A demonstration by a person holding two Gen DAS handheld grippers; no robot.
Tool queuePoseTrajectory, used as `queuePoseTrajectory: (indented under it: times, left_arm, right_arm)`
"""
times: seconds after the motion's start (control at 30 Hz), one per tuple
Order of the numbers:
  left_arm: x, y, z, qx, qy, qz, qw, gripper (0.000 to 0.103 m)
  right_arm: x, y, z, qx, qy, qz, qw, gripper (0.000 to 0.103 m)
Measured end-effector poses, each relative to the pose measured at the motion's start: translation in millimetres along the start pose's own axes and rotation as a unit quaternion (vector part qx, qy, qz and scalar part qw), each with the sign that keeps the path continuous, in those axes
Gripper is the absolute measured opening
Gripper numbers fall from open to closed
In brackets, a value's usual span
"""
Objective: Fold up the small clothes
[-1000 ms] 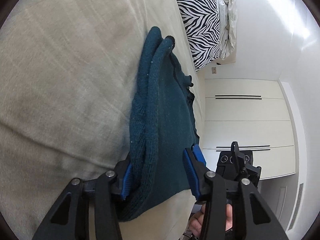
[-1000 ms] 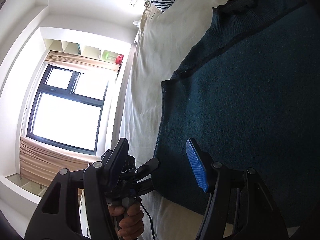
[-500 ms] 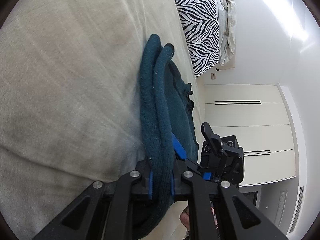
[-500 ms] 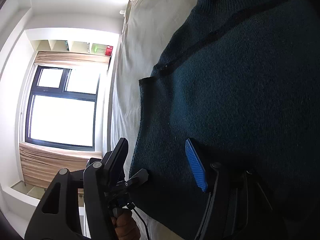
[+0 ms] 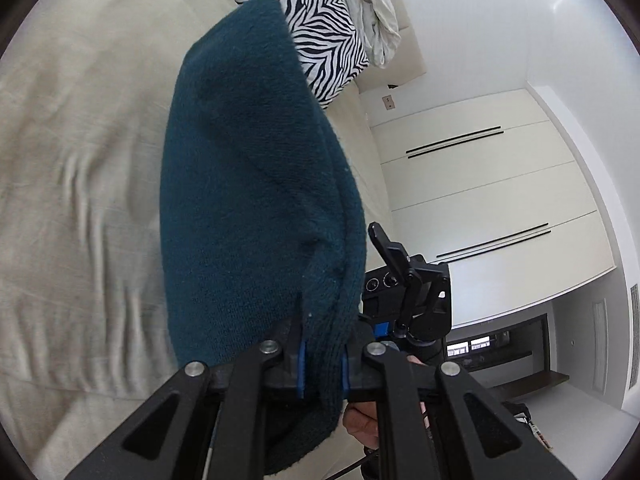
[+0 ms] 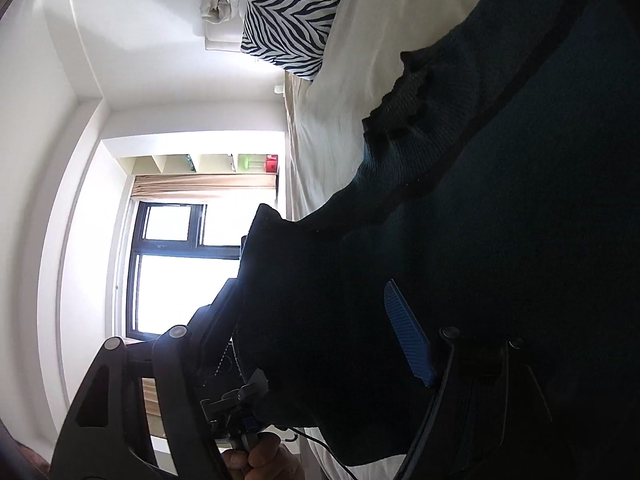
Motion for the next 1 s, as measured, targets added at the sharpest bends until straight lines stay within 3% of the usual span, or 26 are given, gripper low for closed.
queuePoseTrajectory:
  times: [0.17,0.3,0.33,0.4,0.5,0.7,0.8,0.87,0.9,0.93,1.0]
  left_arm:
    - [-24.4,-17.7,-90.0,0.018,0.052,-0.022,0.9982,0.013]
    - [-43.5,-6.4,-133.9,0.033,0.078,-0.014,0.9963,0.020]
    - [-45.1,-7.8,-133.2,0.028,0.072,-0.021,0.9968,0.024]
    - [-47.3,-12.9,-127.0,-0.003,0.073,-0.025,0.9970,0.049]
    - [-52.6,-21.1,-110.1,-0.018,0.079,-0.036,0.9960,0.070]
    - [-64.3,-18.0,-53.2,-0.012,0.043,-0.062,0.9971,0.072]
    - [-64.3,-11.8,-38.7,0.001,0.031,-0.066,0.9973,0.072]
    - [-59.2,-10.3,-37.5,0.006,0.030,-0.060,0.9977,0.072]
    - [-57.9,-9.8,-36.3,0.007,0.028,-0.059,0.9979,0.072]
    - [-59.1,-12.6,-35.9,0.009,0.027,-0.061,0.9977,0.072]
    - [-56.9,-16.5,-32.0,0.015,0.026,-0.071,0.9970,0.072]
  right_arm:
    - [17.0,-11.0,54.3,0.015,-0.026,-0.014,0.999,0.080]
    - [21.6,-21.4,76.1,-0.008,-0.026,-0.016,0.999,0.080]
    - [21.9,-24.7,77.9,-0.014,-0.024,-0.017,0.999,0.078]
    - [20.5,-31.0,77.0,-0.005,-0.021,-0.023,0.999,0.078]
    - [21.3,-31.2,70.2,-0.015,-0.017,-0.016,1.000,0.078]
    - [11.5,-27.7,52.8,-0.068,0.008,0.022,0.997,0.073]
    - [10.1,-30.1,49.3,-0.107,0.014,0.032,0.994,0.058]
    - [5.6,-32.4,49.8,-0.150,0.019,0.046,0.987,0.029]
    - [4.5,-33.7,49.0,-0.178,0.020,0.057,0.982,0.022]
    - [3.2,-34.4,49.8,-0.199,0.021,0.068,0.977,0.016]
    - [0.7,-29.4,54.0,-0.225,0.015,0.092,0.970,0.014]
Point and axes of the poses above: each gripper's, at about its wrist camera, not at the fingertips, and z roughly against the way its jaws point, y to its left, x to its top, the point moved 4 cm from there along -z, roughly the way its jaws point, and after that the axes turned 3 degrees about x, right-handed, at the moved point
